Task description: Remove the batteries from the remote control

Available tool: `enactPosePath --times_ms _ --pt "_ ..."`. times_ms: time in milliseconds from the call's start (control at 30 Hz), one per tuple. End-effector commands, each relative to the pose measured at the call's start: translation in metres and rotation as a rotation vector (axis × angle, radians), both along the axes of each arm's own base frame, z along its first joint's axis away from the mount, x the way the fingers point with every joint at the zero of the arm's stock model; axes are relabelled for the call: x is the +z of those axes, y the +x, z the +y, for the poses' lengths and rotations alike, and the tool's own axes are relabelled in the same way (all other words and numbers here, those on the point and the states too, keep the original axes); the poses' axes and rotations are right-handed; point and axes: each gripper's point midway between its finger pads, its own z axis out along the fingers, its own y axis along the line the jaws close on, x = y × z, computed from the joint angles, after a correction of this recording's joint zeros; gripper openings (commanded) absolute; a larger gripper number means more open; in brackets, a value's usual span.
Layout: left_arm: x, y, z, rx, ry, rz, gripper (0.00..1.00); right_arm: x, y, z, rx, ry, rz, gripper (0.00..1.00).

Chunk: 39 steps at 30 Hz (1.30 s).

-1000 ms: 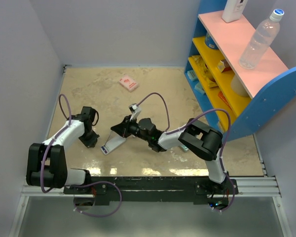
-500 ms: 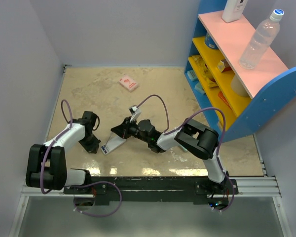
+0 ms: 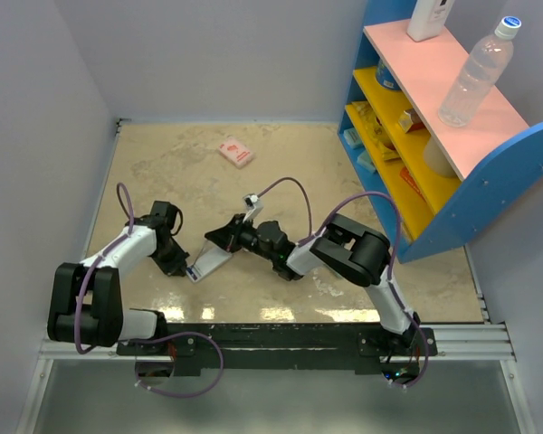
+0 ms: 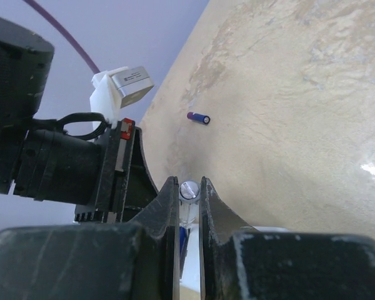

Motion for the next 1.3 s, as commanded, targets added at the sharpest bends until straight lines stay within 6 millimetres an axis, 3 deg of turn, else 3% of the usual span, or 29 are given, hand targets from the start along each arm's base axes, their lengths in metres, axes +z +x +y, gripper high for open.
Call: enactPosePath --times_ms 0,400,733,1000,1033,1067,1100,1167,1267 --pt "-0.024 0.005 -0.012 -0.014 -0.051 -0.022 0.00 0.008 -0.007 0.002 0.053 0.148 0.093 0.00" --pt "-0.027 0.013 -0.014 -0.030 -0.035 -0.028 0.00 -0.036 -0.001 -0.019 0.035 0.145 0.229 0.00" --pt "-0.024 0.022 -0.015 -0.040 -0.004 -0.036 0.00 -0.040 -0.008 -0.018 0.067 0.156 0.249 0.00" --pt "-0.019 0.026 -0.011 -0.056 0.023 -0.048 0.00 -0.018 0.007 -0.026 0.085 0.243 0.287 0.00" --pt "-0.018 0.028 -0.011 -0.057 0.023 -0.052 0.00 -0.018 0.011 -0.028 0.078 0.226 0.268 0.00" --pt "-0.019 0.027 -0.012 -0.061 0.019 -0.051 0.00 -0.029 0.012 -0.028 0.069 0.168 0.288 0.00" --pt "-0.018 0.028 -0.014 -0.064 0.008 -0.054 0.00 -0.023 0.012 -0.027 0.075 0.152 0.266 0.00" --pt "-0.016 0.030 -0.019 -0.075 -0.014 -0.070 0.00 -0.031 0.016 -0.027 0.062 0.062 0.234 0.00" --pt "-0.012 0.034 -0.027 -0.093 -0.041 -0.098 0.00 -0.027 0.014 -0.026 0.078 0.035 0.213 0.00"
